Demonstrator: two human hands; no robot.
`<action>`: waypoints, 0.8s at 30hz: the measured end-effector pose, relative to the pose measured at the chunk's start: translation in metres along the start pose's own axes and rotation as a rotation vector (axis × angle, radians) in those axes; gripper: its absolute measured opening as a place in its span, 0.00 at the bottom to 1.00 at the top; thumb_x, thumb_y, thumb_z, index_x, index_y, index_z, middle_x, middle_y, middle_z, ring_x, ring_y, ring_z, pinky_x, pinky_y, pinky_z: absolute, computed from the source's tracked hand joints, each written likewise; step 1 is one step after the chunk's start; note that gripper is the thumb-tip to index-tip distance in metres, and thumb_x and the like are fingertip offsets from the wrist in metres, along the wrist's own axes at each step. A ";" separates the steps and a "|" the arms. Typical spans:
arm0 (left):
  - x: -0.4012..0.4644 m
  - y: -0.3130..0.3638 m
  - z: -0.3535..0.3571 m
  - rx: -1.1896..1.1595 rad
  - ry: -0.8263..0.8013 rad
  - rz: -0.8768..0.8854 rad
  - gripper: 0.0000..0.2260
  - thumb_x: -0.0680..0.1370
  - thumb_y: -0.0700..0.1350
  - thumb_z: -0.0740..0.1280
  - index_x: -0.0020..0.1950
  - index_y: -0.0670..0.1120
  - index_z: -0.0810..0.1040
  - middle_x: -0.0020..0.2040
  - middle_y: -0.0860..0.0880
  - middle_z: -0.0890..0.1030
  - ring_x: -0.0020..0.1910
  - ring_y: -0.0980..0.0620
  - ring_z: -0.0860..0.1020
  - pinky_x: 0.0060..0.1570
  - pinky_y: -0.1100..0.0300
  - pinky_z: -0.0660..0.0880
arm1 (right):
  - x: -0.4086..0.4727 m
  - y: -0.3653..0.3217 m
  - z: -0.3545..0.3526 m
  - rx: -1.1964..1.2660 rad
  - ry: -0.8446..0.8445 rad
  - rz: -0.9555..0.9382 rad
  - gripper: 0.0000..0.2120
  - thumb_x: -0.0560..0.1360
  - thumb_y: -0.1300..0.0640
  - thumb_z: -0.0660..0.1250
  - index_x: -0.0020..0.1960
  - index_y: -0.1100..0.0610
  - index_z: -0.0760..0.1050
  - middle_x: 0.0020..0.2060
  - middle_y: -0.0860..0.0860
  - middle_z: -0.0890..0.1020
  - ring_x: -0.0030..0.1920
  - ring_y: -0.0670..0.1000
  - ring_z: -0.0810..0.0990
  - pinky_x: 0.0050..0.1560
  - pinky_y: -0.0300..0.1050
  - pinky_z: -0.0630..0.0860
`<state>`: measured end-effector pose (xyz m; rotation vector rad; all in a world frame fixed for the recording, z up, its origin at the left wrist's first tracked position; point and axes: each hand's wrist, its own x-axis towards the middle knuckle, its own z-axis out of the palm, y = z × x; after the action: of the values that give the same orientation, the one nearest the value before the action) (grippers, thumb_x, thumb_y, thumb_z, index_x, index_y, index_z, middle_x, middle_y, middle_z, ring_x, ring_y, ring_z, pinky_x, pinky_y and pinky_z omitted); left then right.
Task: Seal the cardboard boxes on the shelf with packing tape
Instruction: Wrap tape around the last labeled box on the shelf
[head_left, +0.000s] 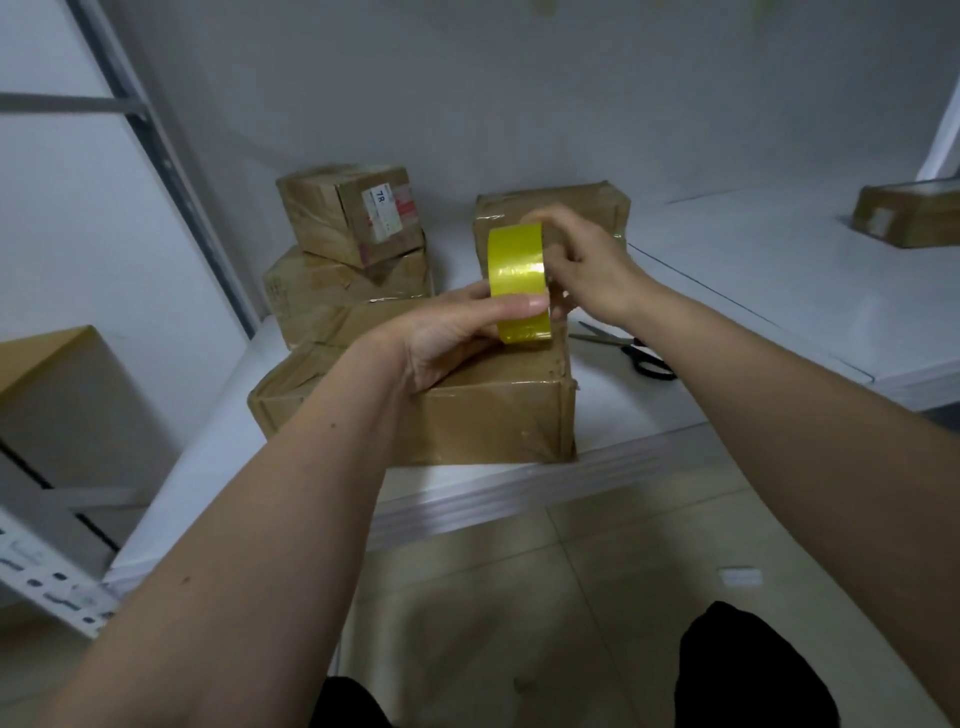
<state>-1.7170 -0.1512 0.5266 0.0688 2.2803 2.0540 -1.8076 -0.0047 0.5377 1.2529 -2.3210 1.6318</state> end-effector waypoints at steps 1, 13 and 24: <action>0.001 0.000 -0.001 0.007 0.009 -0.004 0.23 0.72 0.47 0.72 0.65 0.44 0.77 0.59 0.44 0.83 0.58 0.49 0.81 0.57 0.59 0.78 | -0.005 0.004 -0.007 -0.054 0.021 0.065 0.15 0.80 0.58 0.61 0.66 0.54 0.68 0.43 0.51 0.78 0.38 0.49 0.79 0.38 0.45 0.78; 0.015 -0.012 -0.003 -0.033 0.112 0.065 0.52 0.53 0.57 0.85 0.72 0.41 0.69 0.64 0.43 0.80 0.62 0.45 0.80 0.68 0.47 0.72 | -0.054 0.078 -0.032 -0.952 -0.077 0.495 0.14 0.80 0.53 0.61 0.59 0.63 0.71 0.57 0.60 0.72 0.57 0.59 0.69 0.49 0.50 0.68; 0.007 -0.004 0.003 0.004 0.146 0.074 0.54 0.43 0.62 0.84 0.67 0.49 0.71 0.55 0.48 0.82 0.44 0.53 0.84 0.39 0.65 0.79 | -0.043 0.082 -0.043 -0.987 -0.172 0.681 0.12 0.78 0.51 0.64 0.46 0.60 0.70 0.49 0.57 0.70 0.54 0.58 0.71 0.48 0.48 0.68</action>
<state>-1.7235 -0.1485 0.5220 0.0027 2.4003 2.1582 -1.8466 0.0648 0.4743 0.4015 -3.1601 0.1889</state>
